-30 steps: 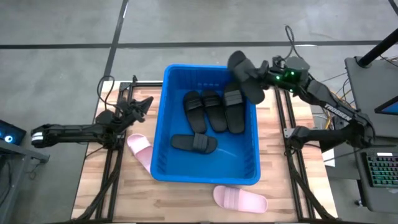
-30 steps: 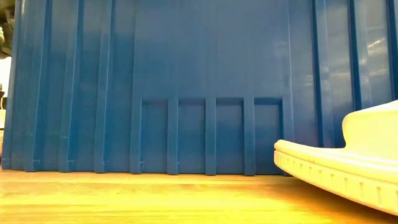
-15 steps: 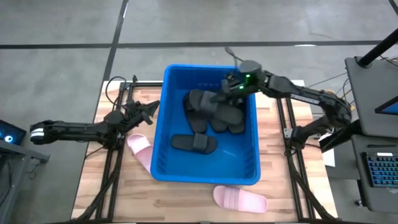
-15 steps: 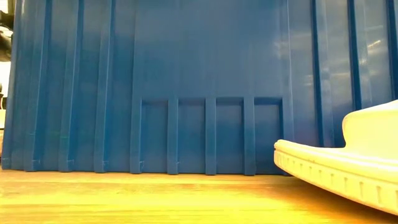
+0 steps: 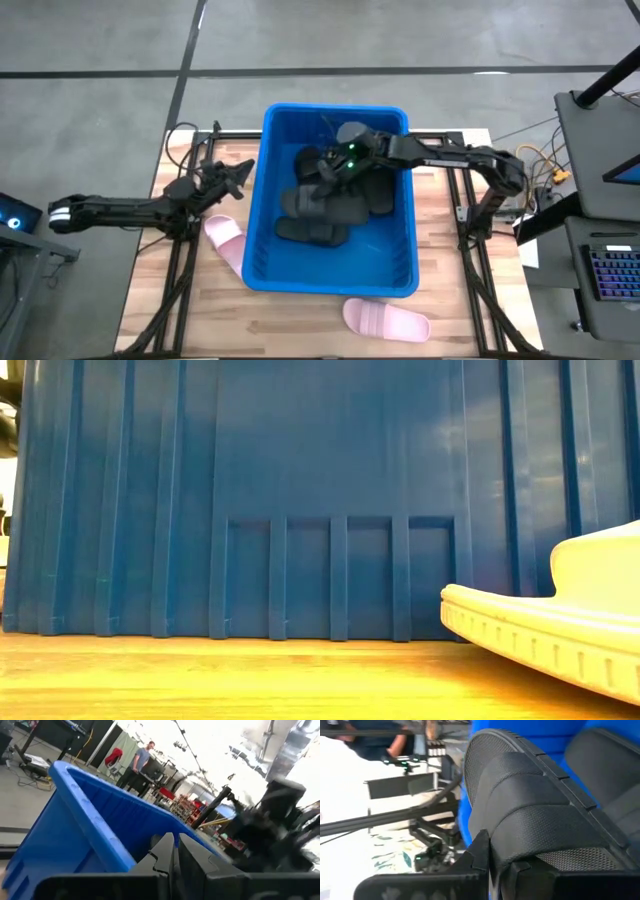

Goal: Pick and place slides into bin
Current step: Put t the black slides into the blue organizer bin

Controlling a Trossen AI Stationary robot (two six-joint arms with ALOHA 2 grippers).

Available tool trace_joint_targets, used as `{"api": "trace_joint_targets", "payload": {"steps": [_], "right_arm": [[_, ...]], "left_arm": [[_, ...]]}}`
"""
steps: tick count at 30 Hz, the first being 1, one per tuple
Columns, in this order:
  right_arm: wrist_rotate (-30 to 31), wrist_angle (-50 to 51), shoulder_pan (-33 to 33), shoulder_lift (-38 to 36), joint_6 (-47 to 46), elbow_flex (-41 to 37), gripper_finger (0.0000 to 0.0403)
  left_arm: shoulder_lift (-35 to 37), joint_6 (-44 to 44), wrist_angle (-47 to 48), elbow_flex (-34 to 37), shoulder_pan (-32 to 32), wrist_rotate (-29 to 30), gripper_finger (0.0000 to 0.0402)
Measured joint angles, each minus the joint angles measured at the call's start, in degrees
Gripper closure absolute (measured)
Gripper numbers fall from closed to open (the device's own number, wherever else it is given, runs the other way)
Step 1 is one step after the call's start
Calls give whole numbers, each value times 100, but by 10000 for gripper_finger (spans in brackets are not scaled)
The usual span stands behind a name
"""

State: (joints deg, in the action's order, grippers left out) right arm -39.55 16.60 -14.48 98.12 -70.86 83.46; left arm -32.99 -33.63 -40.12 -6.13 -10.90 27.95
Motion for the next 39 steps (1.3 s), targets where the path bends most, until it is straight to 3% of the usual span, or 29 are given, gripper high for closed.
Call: {"api": "trace_joint_targets", "payload": {"steps": [9, 13, 30, 39], "right_arm": [[242, -4, 278, 714, 192, -46, 394], [463, -248, 323, 996, 243, -46, 394], [408, -770, 336, 1707, 444, -51, 393], [408, -785, 332, 1701, 382, -51, 348]], "left_arm": [[529, 43, -26, 0, 0, 4, 391], [884, 602, -4, 0, 0, -9, 391], [1869, 1043, 7, -4, -2, 2, 391], [1784, 1039, 11, -4, -2, 1, 391]]}}
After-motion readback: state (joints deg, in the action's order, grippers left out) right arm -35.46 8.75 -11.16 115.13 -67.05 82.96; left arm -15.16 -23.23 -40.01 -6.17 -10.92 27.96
